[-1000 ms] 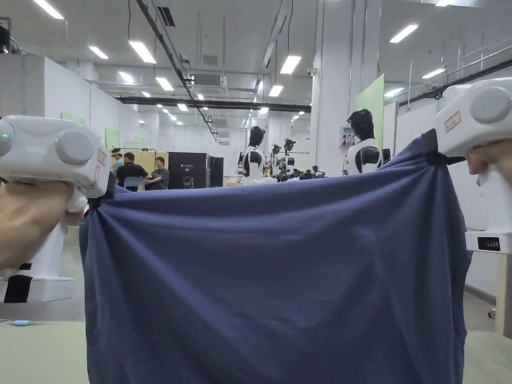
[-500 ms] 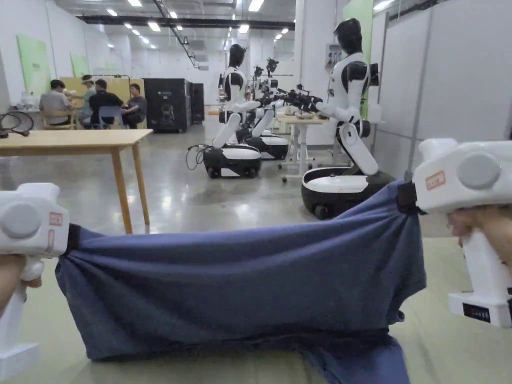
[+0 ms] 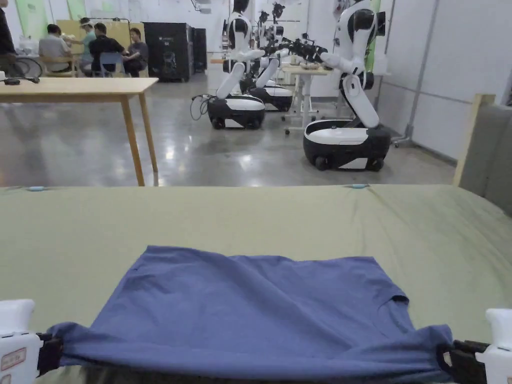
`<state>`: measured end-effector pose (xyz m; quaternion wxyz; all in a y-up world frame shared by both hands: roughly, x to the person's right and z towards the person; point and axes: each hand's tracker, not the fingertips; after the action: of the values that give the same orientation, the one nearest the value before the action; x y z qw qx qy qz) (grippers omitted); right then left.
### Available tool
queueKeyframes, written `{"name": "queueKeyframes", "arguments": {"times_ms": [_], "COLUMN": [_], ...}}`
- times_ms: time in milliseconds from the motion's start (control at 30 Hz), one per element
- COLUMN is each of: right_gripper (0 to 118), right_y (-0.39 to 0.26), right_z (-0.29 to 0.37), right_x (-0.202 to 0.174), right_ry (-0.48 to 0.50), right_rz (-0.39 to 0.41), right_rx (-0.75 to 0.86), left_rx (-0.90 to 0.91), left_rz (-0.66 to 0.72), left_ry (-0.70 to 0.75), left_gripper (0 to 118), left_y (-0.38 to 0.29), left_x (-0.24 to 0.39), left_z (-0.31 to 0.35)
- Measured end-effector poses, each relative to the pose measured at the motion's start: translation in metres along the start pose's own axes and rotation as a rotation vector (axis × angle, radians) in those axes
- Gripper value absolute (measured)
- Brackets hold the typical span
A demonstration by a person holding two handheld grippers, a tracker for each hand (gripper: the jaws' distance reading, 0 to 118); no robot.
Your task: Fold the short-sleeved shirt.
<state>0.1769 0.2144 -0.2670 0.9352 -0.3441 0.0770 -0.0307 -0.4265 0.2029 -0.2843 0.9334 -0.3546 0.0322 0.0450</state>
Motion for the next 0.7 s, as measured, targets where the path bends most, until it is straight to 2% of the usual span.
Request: {"name": "queueKeyframes", "arguments": {"times_ms": [133, 333, 433, 500, 600, 633, 667, 700], "right_gripper": [6, 7, 7, 7, 7, 13, 34, 75], "right_y": [-0.047, -0.093, -0.106, -0.112, -0.116, -0.116, -0.116, -0.116], "right_z": [0.044, 0.076, 0.077, 0.074, 0.070, 0.068, 0.068, 0.068], "right_x": [-0.002, 0.002, 0.005, 0.006, 0.003, 0.004, 0.003, 0.003], "right_ry": [0.014, 0.017, 0.019, 0.020, 0.011, 0.011, -0.011, -0.027], "right_rz": [-0.029, -0.016, -0.039, -0.034, -0.032, -0.043, -0.065, -0.071], "right_rx": [-0.008, -0.058, -0.083, -0.100, -0.095, -0.094, -0.096, -0.094], "left_rx": [-0.007, -0.034, -0.053, -0.063, -0.098, -0.110, -0.114, -0.108], "left_rz": [0.004, 0.038, 0.042, 0.007, 0.025, 0.035, 0.041, 0.035], "left_ry": [-0.003, -0.035, -0.039, -0.019, -0.040, -0.060, -0.068, -0.054], "left_gripper": [0, 0, 0, 0, 0, 4, 15, 43], "left_y": [-0.047, -0.097, -0.118, -0.125, -0.130, -0.131, -0.132, -0.134], "left_x": [-0.008, -0.016, -0.015, -0.013, -0.014, -0.016, -0.017, -0.017], "left_z": [0.044, 0.098, 0.105, 0.105, 0.098, 0.097, 0.099, 0.100]}}
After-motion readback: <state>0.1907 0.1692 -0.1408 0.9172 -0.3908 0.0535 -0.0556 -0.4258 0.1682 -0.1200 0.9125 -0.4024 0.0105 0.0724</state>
